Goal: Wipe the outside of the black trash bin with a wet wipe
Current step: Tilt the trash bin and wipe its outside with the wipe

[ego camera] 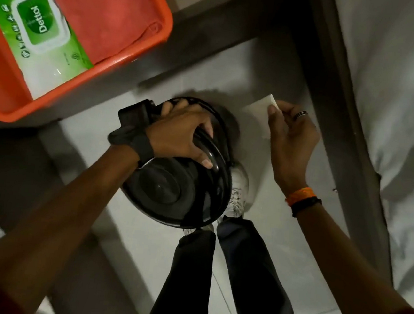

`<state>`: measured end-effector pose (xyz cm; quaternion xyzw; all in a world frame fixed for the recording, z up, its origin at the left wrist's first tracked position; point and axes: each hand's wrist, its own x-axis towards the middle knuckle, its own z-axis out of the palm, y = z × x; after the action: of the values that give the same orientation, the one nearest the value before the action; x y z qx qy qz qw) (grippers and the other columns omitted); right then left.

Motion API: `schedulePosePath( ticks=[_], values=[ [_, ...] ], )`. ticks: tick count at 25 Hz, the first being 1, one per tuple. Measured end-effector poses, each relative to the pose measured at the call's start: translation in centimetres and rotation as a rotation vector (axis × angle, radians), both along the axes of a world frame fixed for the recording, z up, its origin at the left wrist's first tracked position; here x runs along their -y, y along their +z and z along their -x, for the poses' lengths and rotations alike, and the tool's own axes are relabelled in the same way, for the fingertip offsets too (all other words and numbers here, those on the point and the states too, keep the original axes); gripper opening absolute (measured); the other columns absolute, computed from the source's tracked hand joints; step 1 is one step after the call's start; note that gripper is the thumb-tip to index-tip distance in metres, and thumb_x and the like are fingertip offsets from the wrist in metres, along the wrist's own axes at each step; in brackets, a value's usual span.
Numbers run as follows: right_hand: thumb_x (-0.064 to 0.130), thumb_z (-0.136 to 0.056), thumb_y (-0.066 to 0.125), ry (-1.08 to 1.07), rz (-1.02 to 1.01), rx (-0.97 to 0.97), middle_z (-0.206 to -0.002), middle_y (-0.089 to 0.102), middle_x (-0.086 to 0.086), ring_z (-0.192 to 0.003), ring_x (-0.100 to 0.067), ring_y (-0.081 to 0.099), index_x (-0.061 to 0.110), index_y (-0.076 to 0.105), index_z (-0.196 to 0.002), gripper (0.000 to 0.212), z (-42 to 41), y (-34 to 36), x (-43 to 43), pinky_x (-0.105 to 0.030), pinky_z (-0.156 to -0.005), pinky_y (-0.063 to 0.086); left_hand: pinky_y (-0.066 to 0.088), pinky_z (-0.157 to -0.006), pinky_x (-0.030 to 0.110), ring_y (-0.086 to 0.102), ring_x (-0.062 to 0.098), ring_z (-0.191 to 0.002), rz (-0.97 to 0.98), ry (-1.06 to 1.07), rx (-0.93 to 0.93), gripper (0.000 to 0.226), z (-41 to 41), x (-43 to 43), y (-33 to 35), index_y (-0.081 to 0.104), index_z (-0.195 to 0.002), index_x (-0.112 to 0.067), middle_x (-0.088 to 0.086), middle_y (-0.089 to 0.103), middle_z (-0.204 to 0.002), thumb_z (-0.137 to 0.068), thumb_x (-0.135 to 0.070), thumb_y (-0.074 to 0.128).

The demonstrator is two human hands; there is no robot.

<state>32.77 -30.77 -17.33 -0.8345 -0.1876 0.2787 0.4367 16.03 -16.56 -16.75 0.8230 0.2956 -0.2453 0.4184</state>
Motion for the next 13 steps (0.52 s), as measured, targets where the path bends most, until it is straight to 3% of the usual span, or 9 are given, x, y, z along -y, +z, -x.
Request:
schedulePosePath(
  ticks=[3, 7, 10, 13],
  values=[
    [0.018, -0.099, 0.063, 0.111, 0.022, -0.041, -0.104, 0.072, 0.008, -0.098, -0.008, 0.072, 0.015, 0.069, -0.109, 0.012, 2.5, -1.0, 0.9, -0.015, -0.086, 0.058, 0.019, -0.086, 0.033, 0.040, 0.009, -0.099, 0.033, 0.128, 0.018, 0.047, 4.8, 1.0, 0.8, 0.052, -0.070, -0.035, -0.020, 0.049, -0.087, -0.052, -0.050, 0.092],
    [0.006, -0.099, 0.057, 0.543, 0.080, -0.072, -0.139, 0.065, -0.004, -0.130, -0.015, 0.061, 0.008, 0.063, -0.123, 0.025, 6.5, -2.7, 3.0, -0.031, -0.112, 0.049, 0.026, -0.086, 0.037, 0.045, 0.012, -0.091, 0.095, 0.188, 0.063, 0.049, 7.5, 2.0, -1.2, 0.047, -0.059, -0.036, -0.021, 0.047, -0.076, -0.047, -0.048, 0.093],
    [0.022, -0.101, 0.044, 0.924, 0.036, -0.103, -0.162, 0.039, -0.002, -0.151, -0.020, 0.038, 0.014, 0.043, -0.149, 0.048, 7.9, -3.1, 3.6, -0.035, -0.125, 0.031, 0.045, -0.088, 0.047, 0.053, 0.020, -0.092, 0.211, 0.340, 0.134, 0.045, 8.6, 1.1, -2.3, 0.053, -0.059, -0.035, -0.011, 0.057, -0.080, -0.043, -0.056, 0.089],
    [0.045, -0.104, 0.035, 1.055, 0.128, 0.050, -0.168, 0.026, -0.008, -0.155, -0.018, 0.023, 0.016, 0.025, -0.159, 0.063, 4.8, -6.4, 0.7, -0.034, -0.129, 0.017, 0.046, -0.086, 0.048, 0.051, 0.016, -0.089, 0.240, 0.392, 0.147, 0.047, 9.6, 1.1, -2.6, 0.054, -0.059, -0.033, -0.008, 0.056, -0.078, -0.039, -0.050, 0.094]
  ],
)
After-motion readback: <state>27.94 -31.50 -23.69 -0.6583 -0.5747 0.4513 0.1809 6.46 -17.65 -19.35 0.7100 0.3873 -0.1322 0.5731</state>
